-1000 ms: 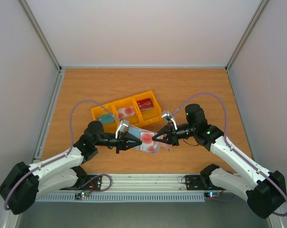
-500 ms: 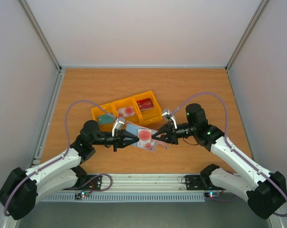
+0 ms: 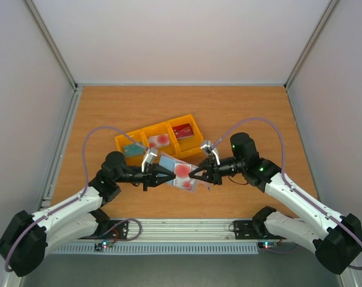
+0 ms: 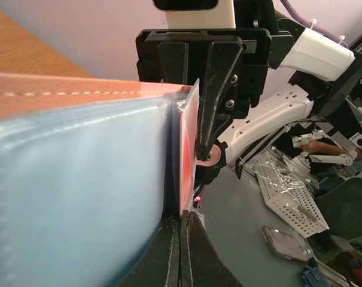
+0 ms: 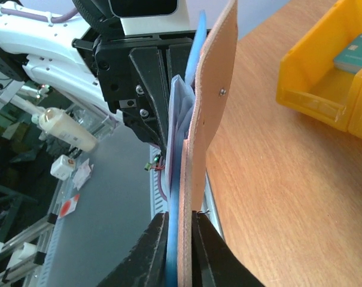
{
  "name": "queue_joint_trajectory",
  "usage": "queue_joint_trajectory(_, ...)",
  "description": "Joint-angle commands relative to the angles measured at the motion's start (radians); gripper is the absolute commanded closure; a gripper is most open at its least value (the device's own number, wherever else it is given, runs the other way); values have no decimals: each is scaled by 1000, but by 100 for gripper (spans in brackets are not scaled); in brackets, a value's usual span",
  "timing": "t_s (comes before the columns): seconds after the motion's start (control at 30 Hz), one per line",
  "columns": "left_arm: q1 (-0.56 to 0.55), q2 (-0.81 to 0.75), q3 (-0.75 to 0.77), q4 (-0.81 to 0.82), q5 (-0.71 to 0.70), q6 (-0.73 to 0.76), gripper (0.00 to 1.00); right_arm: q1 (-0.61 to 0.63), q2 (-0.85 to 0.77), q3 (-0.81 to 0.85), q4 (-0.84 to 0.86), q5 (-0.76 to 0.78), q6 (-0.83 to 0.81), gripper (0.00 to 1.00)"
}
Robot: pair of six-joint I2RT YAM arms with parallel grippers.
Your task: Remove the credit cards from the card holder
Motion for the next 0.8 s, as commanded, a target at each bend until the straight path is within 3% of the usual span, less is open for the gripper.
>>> queue_joint_trajectory(0.0,6,-12,-5,22,-10,-3,100,6,-22,19,-30,-13,-19,86)
queue_joint_trajectory(0.3,6,-9,-5,22,-4,-2,100,6,-33,24,-45,-7,-27,82)
queue_joint_trajectory(0.53,6,-14,-7,21,-6,-3,100,6,-44,24,-65,0,-33,98)
queue_joint_trajectory(0.77,10,-17,-5,14,4,0,100,3,-53,23,-81,21,-49,99)
